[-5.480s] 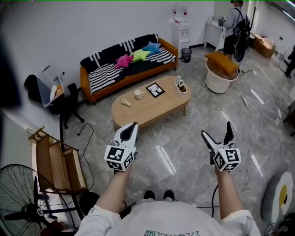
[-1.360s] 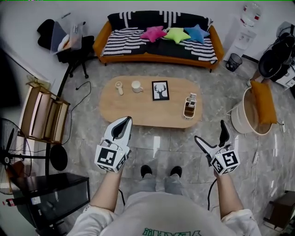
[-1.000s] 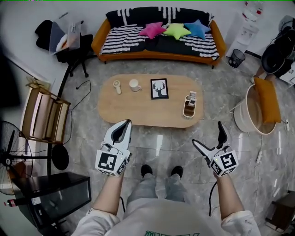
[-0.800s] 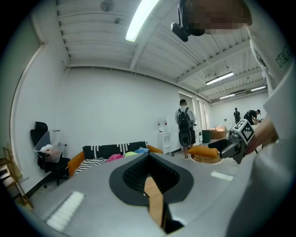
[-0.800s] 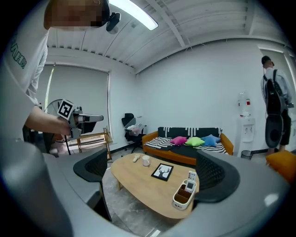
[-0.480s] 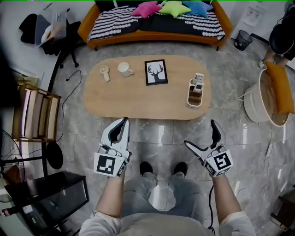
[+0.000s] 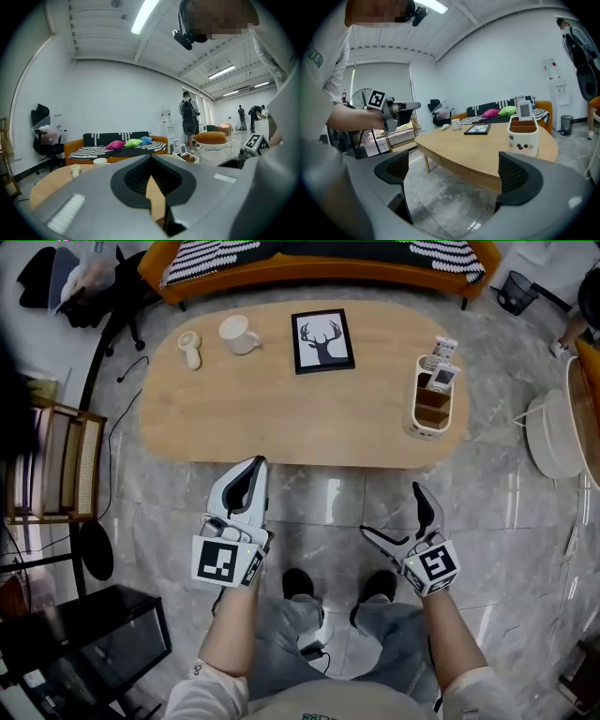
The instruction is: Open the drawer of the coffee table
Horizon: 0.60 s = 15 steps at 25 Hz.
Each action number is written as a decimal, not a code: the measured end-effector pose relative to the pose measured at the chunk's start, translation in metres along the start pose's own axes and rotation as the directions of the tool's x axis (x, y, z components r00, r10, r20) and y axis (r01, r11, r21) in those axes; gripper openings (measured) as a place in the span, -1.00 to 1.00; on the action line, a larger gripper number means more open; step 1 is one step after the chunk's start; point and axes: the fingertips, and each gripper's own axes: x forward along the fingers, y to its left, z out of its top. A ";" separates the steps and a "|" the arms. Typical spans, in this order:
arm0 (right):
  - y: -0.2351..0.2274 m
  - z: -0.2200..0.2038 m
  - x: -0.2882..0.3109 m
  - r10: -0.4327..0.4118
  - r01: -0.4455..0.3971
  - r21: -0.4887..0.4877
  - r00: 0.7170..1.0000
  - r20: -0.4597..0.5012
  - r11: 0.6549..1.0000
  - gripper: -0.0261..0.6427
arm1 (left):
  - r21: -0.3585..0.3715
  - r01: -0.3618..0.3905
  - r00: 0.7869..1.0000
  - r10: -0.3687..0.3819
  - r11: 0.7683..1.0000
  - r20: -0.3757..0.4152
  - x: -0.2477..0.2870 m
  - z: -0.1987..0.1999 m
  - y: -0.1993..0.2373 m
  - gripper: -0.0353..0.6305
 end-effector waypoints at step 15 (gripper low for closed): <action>-0.070 -0.126 0.092 -0.187 -0.299 0.837 0.888 0.420 0.457 0.38 | 0.072 0.047 0.999 -0.046 0.996 -0.018 -0.002 -0.038 0.013 -0.90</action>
